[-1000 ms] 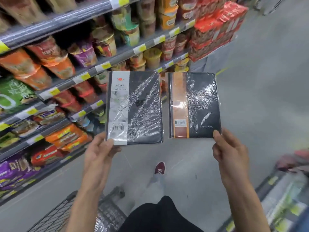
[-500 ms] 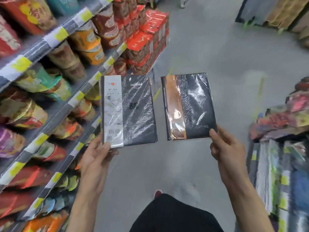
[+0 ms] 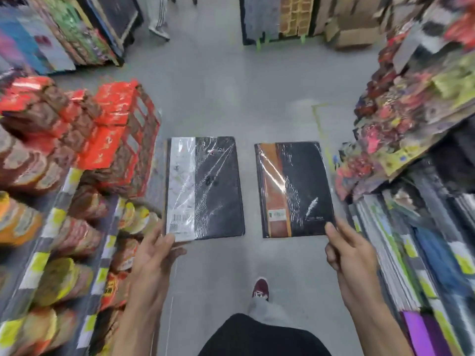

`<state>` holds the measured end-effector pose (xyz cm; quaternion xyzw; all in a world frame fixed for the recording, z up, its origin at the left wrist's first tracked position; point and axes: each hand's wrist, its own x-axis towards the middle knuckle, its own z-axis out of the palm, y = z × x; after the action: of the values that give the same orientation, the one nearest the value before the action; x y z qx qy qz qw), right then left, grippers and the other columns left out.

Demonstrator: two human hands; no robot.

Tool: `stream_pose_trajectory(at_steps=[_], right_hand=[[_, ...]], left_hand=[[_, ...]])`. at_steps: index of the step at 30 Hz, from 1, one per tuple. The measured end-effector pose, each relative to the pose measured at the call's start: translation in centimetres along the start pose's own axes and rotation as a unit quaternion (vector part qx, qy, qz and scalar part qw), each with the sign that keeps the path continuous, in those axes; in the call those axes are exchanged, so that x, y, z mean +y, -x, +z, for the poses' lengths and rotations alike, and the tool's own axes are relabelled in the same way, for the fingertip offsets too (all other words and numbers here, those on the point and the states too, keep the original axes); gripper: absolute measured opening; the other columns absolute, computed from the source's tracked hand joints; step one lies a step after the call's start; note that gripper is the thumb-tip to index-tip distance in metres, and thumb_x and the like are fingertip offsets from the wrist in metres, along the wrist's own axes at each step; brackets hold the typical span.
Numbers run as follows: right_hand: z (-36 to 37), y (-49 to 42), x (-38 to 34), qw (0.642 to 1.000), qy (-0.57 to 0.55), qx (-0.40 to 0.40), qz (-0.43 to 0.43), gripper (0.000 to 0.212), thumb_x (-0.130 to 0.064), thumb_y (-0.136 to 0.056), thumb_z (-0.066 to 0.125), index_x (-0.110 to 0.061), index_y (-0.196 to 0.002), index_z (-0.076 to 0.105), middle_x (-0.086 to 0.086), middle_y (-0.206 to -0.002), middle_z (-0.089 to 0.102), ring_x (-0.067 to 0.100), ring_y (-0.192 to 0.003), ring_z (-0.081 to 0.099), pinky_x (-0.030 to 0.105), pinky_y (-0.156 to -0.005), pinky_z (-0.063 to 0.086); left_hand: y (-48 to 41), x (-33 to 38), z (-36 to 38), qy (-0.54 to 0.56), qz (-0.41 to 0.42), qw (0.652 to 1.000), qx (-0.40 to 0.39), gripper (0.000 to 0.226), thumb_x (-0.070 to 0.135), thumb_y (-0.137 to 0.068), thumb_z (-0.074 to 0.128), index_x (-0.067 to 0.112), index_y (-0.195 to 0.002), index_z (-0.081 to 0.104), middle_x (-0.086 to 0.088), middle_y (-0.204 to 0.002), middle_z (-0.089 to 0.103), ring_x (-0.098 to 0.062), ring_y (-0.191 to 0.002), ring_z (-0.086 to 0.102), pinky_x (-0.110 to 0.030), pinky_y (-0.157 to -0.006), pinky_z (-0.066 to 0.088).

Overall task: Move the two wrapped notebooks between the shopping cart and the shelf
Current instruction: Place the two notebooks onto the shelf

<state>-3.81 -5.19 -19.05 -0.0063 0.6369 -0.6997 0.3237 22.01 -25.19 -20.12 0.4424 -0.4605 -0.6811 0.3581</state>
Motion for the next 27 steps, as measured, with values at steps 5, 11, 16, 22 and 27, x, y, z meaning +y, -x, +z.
stream_pose_trajectory(at_steps=[5,11,16,22,27], right_hand=[[-1.3,-3.3,-1.6,0.997,-0.028,0.067,-0.018,0.038,-0.011,-0.095,0.063,-0.010,-0.133,0.062,0.000,-0.070,0.041,0.008,-0.049,0.031,0.015,-0.040,0.026],[-3.7,-3.3,-2.2,0.979,-0.070,0.191,-0.032,0.043,-0.018,-0.095,0.065,-0.012,-0.137,0.059,0.009,-0.078,0.043,0.009,-0.050,0.033,0.015,-0.041,0.028],[-4.9,-2.4,-2.2,0.946,-0.107,0.304,-0.035,0.037,-0.020,-0.092,0.067,-0.017,-0.129,0.067,0.006,-0.068,0.037,0.009,-0.050,0.031,0.015,-0.041,0.026],[-5.5,-1.7,-2.0,0.889,-0.170,0.424,-0.027,0.023,-0.014,-0.095,0.064,-0.032,-0.108,0.070,0.000,-0.057,0.038,0.008,-0.047,0.031,0.015,-0.040,0.024],[-5.7,-1.6,-1.3,0.833,-0.205,0.513,-0.036,0.024,-0.009,-0.094,0.063,-0.016,-0.116,0.071,-0.006,-0.056,0.040,0.006,-0.043,0.031,0.015,-0.039,0.022]], left_hand=[[-6.6,1.9,6.2,-0.051,-0.004,0.996,-0.078,0.019,0.004,-0.098,0.050,0.012,-0.108,0.064,-0.004,-0.099,0.070,-0.008,-0.079,0.066,-0.020,-0.065,0.056],[-11.7,2.3,13.8,-0.065,-0.040,0.975,-0.206,0.031,0.004,-0.096,0.048,0.022,-0.097,0.073,-0.003,-0.098,0.071,-0.011,-0.078,0.067,-0.020,-0.065,0.056],[-15.4,0.9,19.2,-0.089,-0.094,0.945,-0.299,0.024,0.004,-0.097,0.049,0.012,-0.116,0.060,-0.007,-0.103,0.063,-0.015,-0.080,0.064,-0.020,-0.066,0.055],[-18.0,-1.0,26.1,-0.148,-0.130,0.889,-0.413,0.018,0.016,-0.091,0.058,0.022,-0.104,0.068,-0.008,-0.106,0.065,-0.017,-0.084,0.064,-0.022,-0.069,0.056],[-19.5,-2.2,31.9,-0.203,-0.135,0.818,-0.521,0.024,0.022,-0.092,0.062,0.013,-0.115,0.064,-0.012,-0.114,0.068,-0.024,-0.094,0.065,-0.029,-0.075,0.055]])
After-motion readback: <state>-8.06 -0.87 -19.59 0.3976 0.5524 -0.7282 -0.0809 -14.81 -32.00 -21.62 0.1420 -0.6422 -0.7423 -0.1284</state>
